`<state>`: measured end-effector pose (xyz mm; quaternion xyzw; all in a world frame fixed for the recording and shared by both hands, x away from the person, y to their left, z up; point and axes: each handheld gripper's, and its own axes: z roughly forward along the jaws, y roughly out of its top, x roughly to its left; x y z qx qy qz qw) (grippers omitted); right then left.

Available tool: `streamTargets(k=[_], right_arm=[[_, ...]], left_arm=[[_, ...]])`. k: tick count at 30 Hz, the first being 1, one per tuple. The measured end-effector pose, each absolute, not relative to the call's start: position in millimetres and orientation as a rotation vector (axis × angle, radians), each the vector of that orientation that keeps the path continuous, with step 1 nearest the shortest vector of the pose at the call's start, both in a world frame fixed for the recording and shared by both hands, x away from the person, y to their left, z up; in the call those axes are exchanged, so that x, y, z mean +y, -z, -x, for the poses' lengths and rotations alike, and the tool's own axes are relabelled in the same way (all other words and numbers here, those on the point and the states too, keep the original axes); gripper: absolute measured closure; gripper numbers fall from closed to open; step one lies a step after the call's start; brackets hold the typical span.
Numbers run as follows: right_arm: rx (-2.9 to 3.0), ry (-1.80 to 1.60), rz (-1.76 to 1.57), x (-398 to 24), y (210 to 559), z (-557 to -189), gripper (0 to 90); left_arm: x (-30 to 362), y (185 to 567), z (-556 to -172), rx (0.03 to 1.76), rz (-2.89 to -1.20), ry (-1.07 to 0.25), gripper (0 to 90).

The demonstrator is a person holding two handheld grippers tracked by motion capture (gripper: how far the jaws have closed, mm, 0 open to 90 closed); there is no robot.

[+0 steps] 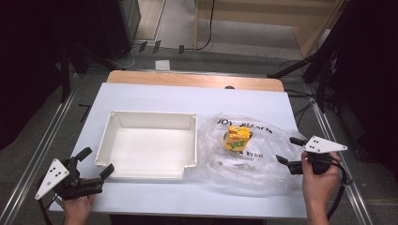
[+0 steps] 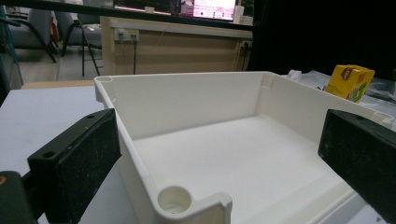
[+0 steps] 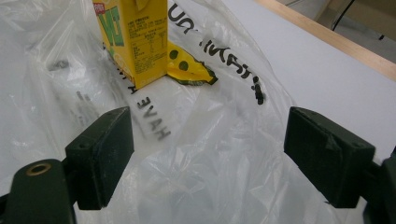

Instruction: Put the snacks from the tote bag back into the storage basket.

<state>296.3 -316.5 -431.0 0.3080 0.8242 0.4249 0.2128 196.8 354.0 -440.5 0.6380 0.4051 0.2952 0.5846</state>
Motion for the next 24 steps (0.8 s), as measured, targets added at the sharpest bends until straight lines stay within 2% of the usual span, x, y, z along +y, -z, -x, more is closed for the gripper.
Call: streamTargets(k=[24], right_arm=[[2.367,-1.106,-0.797,-309.3,413.8,-312.9,17.6]], left_arm=[[354.8,440.5,-197.1,0.940,-1.486,-0.685,0.0]])
